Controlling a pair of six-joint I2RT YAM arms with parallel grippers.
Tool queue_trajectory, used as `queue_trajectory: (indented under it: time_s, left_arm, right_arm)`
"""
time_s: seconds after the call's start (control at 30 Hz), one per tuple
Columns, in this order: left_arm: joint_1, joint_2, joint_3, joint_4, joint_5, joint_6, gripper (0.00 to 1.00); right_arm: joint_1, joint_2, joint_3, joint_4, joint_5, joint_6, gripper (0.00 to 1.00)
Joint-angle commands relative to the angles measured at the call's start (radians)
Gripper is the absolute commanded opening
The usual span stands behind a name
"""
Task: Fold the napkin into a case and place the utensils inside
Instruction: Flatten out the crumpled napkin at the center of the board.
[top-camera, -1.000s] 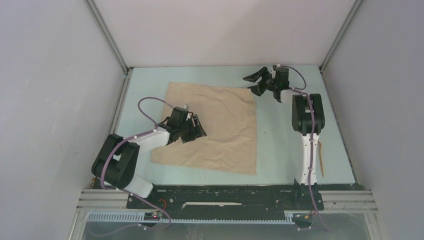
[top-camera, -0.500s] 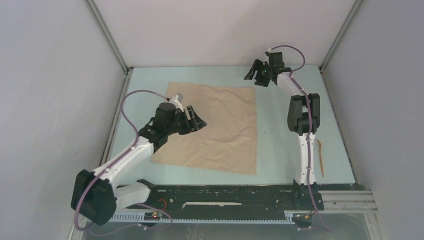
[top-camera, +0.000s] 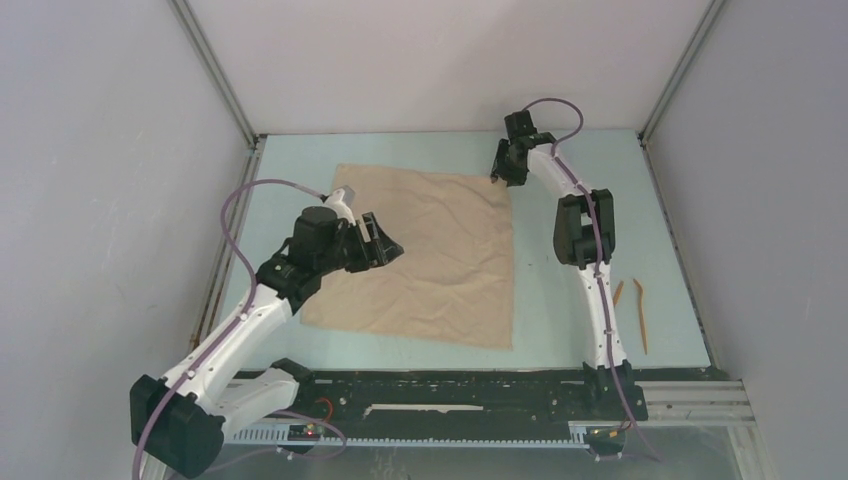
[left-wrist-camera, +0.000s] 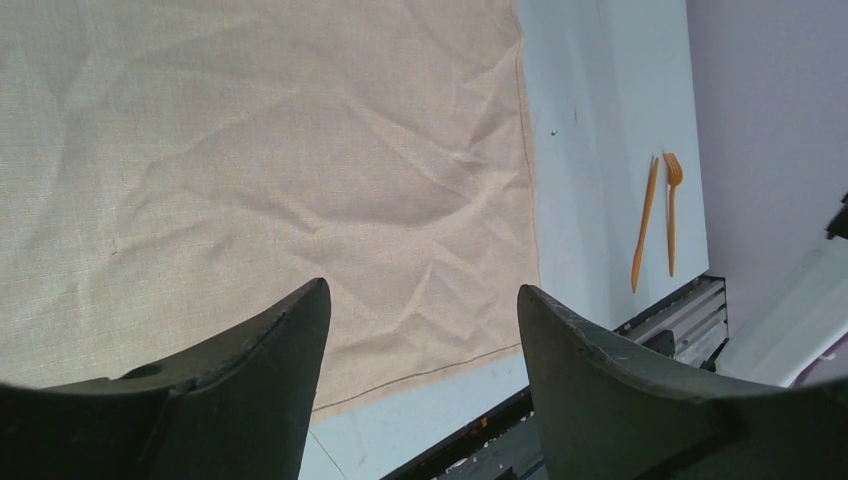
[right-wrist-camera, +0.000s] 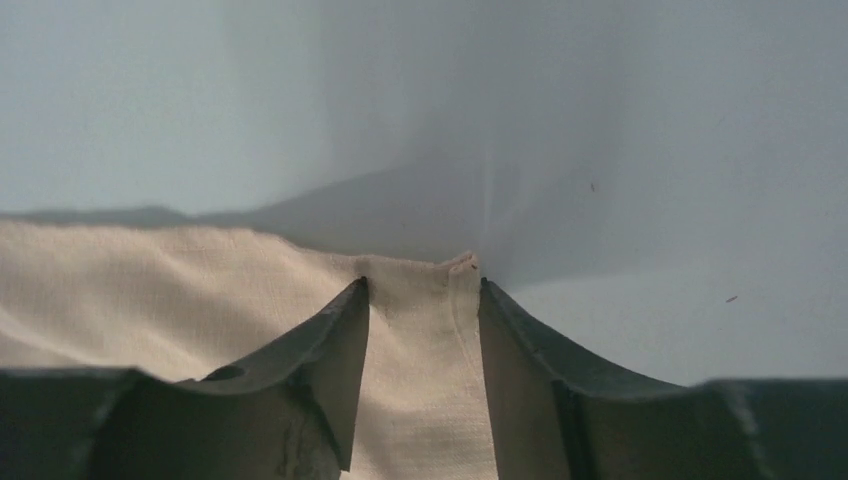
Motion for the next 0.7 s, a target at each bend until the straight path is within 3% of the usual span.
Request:
queue_trajectory:
  time_s: [0.0, 0.1, 0.23, 0.33, 0.67]
  left_arm:
    - [0.018, -0.055, 0.042, -0.033, -0.019, 0.025, 0.75]
    - [0.036, -0.072, 0.060, -0.068, -0.032, 0.032, 0.75]
    - [0.060, -0.085, 0.092, -0.108, -0.044, 0.049, 0.75]
    - [0.066, -0.112, 0.091, -0.138, -0.059, 0.057, 0.75]
    - [0.064, -0.095, 0.057, -0.156, -0.043, 0.081, 0.75]
  right_arm:
    - [0.018, 0.104, 0.143, -0.169, 0.147, 0.000, 0.50]
    - [0.019, 0.146, 0.216, -0.218, 0.165, 0.008, 0.38]
    - [0.007, 0.142, 0.218, -0.207, 0.172, 0.014, 0.11]
    - [-0.025, 0.111, 0.212, -0.181, 0.172, 0.024, 0.01]
    - [-0.083, 0.118, 0.262, -0.023, 0.040, 0.002, 0.03]
